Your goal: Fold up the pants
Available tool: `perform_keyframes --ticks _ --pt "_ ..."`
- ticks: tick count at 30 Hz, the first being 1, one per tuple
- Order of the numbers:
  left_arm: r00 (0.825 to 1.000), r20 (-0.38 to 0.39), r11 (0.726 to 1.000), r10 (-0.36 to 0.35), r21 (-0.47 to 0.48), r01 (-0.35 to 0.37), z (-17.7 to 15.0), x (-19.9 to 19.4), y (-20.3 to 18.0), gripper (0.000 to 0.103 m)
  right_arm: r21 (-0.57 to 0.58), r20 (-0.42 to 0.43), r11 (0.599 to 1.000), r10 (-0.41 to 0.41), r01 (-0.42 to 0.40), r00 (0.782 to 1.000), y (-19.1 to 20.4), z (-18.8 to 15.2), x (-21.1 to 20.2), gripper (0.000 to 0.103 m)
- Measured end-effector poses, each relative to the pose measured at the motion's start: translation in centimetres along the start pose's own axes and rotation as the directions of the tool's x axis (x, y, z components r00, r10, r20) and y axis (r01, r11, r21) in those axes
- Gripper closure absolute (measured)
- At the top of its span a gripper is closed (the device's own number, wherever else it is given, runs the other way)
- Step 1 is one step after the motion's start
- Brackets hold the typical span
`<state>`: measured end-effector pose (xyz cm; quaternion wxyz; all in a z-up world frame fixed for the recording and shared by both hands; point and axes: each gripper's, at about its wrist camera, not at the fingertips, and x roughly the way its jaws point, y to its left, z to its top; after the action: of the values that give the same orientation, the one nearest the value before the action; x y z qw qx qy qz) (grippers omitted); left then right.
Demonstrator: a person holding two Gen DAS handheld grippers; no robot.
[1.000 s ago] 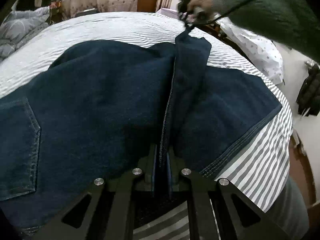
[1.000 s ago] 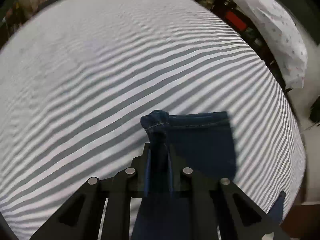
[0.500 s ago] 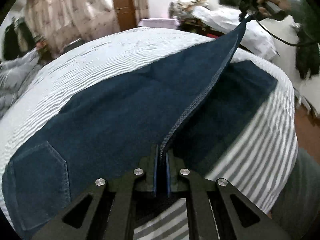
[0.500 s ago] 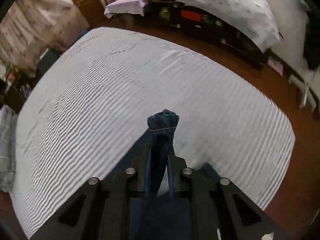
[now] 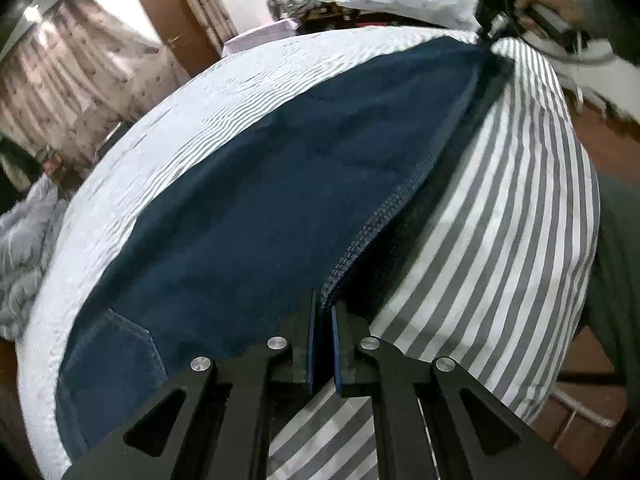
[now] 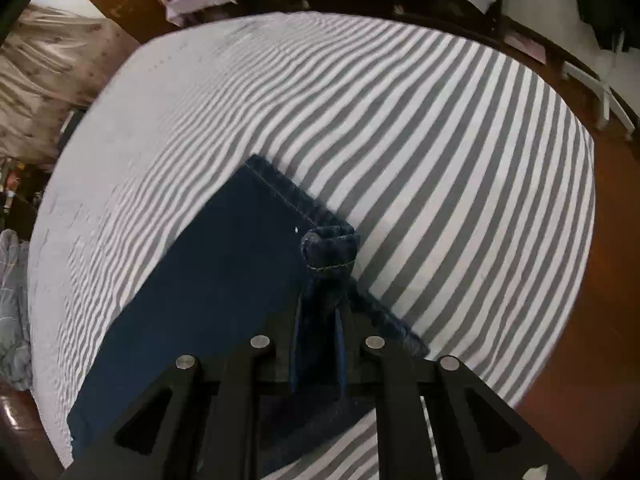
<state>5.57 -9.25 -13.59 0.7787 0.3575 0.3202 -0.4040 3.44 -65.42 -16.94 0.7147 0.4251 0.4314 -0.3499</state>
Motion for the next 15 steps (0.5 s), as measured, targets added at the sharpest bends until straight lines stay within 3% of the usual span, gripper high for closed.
perform_keyframes --ticks 3,7,10,15 --pt "1.0 0.0 1.0 -0.012 0.0 0.012 0.0 -0.2 -0.2 0.096 0.028 -0.004 1.0 0.004 -0.003 1.0 -1.3 0.0 0.5 0.091" --pt "0.999 0.016 0.998 -0.05 -0.031 0.05 0.0 -1.1 0.9 0.096 -0.032 0.072 0.999 0.001 0.001 0.997 -1.0 -1.3 -1.5 0.091" --pt "0.998 -0.008 0.998 -0.067 0.0 0.067 -0.7 -0.6 0.6 0.096 0.034 0.037 0.999 -0.011 0.01 0.999 -2.5 -1.8 -1.0 0.091" --pt "0.998 -0.04 0.998 -0.041 0.036 0.042 -1.1 0.6 -0.6 0.095 -0.041 0.037 0.995 -0.086 0.088 0.996 -2.3 -2.6 1.1 0.088"
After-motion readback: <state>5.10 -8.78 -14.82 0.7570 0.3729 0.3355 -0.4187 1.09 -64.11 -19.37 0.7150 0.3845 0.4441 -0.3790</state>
